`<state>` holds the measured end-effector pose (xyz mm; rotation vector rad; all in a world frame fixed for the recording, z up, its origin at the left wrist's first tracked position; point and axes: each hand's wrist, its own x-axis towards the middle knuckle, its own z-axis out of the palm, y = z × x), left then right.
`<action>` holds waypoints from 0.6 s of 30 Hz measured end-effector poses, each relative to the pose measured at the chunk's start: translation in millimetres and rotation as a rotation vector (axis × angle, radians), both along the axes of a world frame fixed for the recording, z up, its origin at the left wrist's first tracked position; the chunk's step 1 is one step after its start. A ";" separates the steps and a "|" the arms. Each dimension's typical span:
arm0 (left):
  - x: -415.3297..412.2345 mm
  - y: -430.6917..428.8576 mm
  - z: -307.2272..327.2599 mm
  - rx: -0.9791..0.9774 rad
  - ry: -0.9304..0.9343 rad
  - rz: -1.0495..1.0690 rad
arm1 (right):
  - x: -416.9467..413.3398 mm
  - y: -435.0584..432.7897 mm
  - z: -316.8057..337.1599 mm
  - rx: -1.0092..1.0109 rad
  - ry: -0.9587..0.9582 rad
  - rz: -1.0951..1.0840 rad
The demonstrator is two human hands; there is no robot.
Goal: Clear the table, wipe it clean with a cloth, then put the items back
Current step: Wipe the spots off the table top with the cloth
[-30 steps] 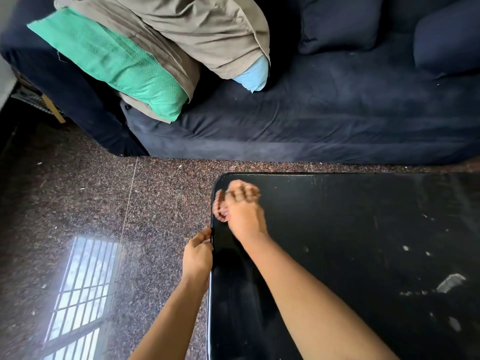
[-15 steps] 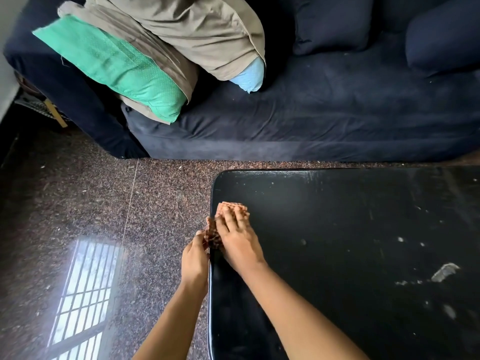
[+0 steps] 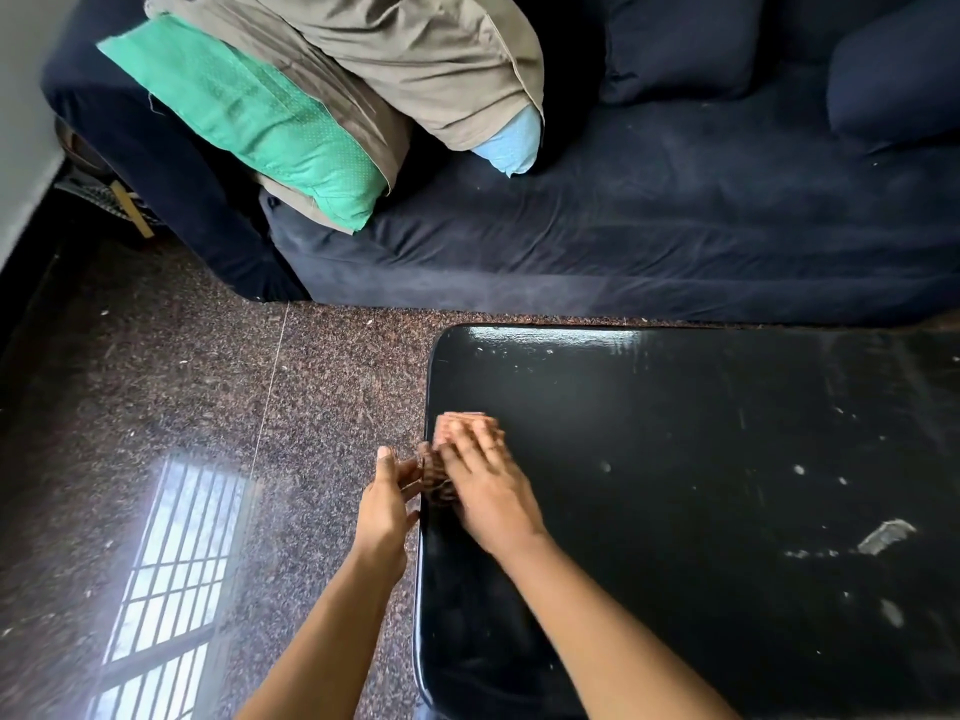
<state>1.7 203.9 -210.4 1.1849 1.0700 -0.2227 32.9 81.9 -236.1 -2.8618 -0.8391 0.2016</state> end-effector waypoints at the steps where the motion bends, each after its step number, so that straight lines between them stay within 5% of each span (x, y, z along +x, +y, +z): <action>1: -2.2 -0.9 1.5 -0.009 -0.004 -0.013 | 0.7 -16.8 -0.9 -0.004 -0.011 -0.033; 6: -6.3 -0.9 5.2 -0.024 -0.036 -0.046 | -14.9 -23.2 -5.3 0.027 -0.017 -0.185; 11: -20.2 10.1 0.6 -0.082 0.042 0.009 | -38.1 24.8 2.5 0.111 0.016 0.114; 18: -40.3 0.3 4.5 -0.081 -0.002 -0.032 | -47.4 -71.1 -8.4 0.003 -0.044 -0.221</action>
